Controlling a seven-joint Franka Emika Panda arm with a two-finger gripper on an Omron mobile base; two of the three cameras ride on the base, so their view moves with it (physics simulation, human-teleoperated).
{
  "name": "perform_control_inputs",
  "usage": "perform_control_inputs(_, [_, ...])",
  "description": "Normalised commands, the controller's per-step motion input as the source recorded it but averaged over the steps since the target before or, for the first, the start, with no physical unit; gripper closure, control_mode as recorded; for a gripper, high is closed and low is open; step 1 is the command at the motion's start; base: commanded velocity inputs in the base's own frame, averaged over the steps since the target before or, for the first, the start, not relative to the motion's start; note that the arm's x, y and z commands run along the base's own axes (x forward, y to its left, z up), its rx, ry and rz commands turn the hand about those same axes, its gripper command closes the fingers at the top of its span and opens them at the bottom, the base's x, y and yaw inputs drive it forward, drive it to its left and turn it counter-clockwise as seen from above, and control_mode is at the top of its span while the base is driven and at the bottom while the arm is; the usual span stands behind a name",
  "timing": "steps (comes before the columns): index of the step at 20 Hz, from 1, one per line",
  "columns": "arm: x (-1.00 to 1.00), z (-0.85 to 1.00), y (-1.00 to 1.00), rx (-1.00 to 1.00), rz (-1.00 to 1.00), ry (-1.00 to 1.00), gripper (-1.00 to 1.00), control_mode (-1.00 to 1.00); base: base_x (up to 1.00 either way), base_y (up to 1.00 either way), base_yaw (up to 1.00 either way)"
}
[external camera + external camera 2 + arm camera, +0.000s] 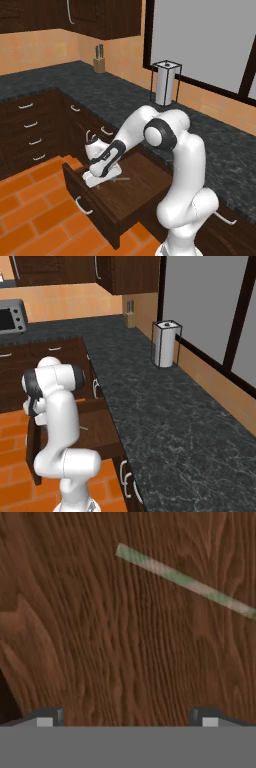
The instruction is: Take a straw from the drawer in front and place it inside the glass cup on the dining counter.
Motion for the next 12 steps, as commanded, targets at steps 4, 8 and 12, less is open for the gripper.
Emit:
perform_control_inputs(4, [0.15, 0.28, -0.53, 0.0, 0.0, -0.25, -1.0, -1.0, 0.0, 0.0, 0.0])
perform_control_inputs(8, [0.34, 0.03, -0.58, 0.0, 0.08, -0.16, -1.0, -1.0, 0.0, 0.0, 0.0])
perform_control_inputs(12, [0.32, -0.03, -0.12, 0.03, 0.09, -0.02, -1.0, -1.0, 0.0, 0.0, 0.0])
